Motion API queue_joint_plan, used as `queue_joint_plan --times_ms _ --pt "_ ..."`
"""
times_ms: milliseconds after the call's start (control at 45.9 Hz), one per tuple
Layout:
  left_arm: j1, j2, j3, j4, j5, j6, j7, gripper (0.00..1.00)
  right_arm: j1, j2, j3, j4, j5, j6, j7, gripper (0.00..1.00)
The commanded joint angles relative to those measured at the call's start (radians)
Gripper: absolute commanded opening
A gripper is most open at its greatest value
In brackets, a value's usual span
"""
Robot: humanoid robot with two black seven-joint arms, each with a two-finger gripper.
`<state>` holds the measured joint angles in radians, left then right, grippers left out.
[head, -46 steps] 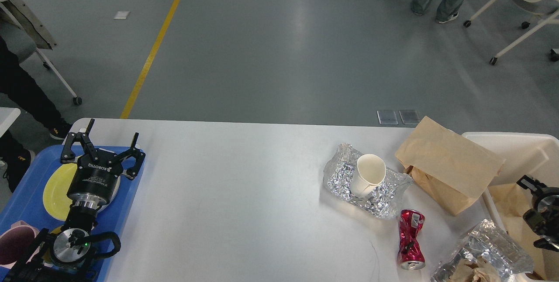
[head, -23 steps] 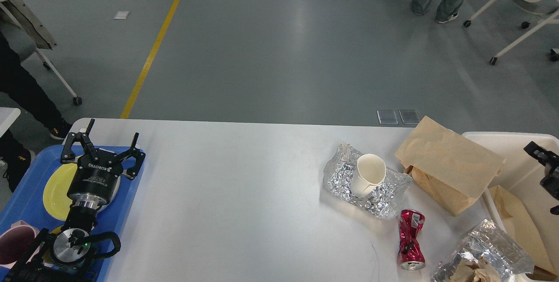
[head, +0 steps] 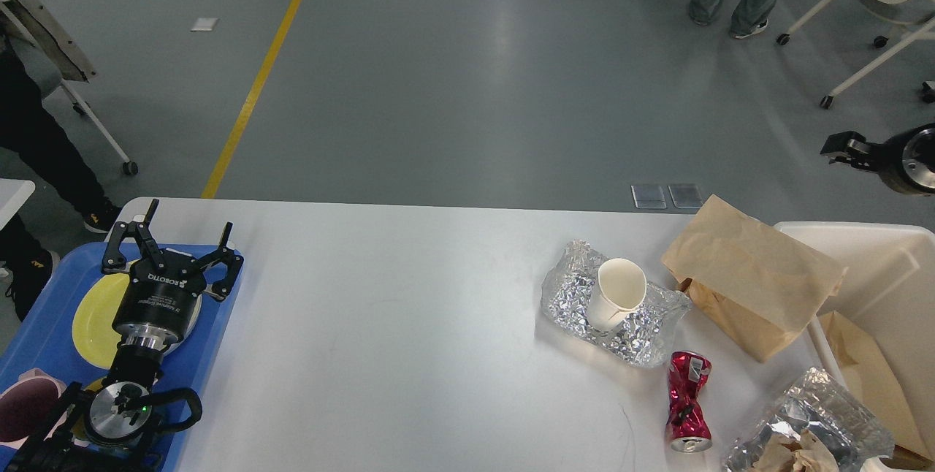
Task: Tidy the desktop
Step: 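Raise the right gripper out of the bin and back over the table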
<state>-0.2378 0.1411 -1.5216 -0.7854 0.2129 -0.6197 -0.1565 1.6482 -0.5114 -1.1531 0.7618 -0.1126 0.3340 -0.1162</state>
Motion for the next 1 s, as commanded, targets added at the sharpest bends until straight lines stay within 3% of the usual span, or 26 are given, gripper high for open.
queue_joint_plan --times_ms 0,218,349,567,981 --pt "0.0 0.0 0.0 0.0 0.0 0.0 0.0 0.96 0.252 0.08 -0.103 0.189 -0.002 0.127 -0.003 1.0" --pt "0.0 0.0 -0.002 0.002 -0.001 0.0 -0.001 0.96 0.531 0.194 -0.102 0.335 0.019 0.462 -0.002 1.0" --pt "0.0 0.0 -0.002 0.002 -0.001 0.0 -0.001 0.96 0.677 0.235 -0.097 0.471 0.103 0.585 -0.003 1.0" --pt "0.0 0.0 -0.002 0.002 -0.001 0.0 -0.001 0.96 0.94 0.274 -0.08 0.682 0.192 0.6 -0.003 1.0" --pt "0.0 0.0 -0.002 0.002 0.0 0.0 0.0 0.96 0.911 0.31 -0.057 0.706 0.208 0.574 -0.002 1.0"
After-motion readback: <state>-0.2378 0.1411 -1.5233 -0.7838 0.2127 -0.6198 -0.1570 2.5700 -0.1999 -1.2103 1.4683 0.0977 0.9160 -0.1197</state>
